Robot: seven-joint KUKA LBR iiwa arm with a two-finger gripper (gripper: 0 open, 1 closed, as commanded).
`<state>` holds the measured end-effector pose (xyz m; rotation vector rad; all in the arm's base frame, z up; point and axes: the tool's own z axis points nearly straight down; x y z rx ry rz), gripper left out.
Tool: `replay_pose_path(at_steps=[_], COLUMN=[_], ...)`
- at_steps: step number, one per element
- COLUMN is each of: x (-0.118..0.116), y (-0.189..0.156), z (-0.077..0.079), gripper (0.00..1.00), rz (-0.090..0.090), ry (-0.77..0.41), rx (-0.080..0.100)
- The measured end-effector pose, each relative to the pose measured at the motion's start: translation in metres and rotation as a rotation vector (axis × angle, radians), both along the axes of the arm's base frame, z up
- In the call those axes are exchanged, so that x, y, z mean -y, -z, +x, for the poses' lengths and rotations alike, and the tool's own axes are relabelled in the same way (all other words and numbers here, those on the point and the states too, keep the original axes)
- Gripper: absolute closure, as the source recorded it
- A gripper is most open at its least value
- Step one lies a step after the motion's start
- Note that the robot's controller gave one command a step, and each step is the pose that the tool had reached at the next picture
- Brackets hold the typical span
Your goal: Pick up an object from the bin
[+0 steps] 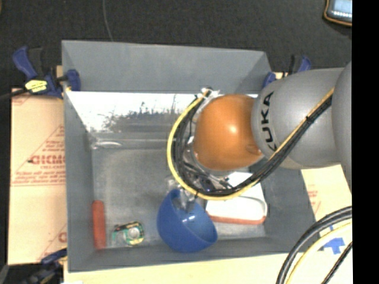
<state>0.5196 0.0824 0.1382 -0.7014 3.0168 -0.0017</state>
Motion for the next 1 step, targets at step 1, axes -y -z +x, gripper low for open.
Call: replay_pose_path(at_steps=[1], x=[-0.0532], y=[0.0181], z=[-0.0328], gripper=[1.0], rz=[-0.001], ry=[-0.25], rx=[0.009])
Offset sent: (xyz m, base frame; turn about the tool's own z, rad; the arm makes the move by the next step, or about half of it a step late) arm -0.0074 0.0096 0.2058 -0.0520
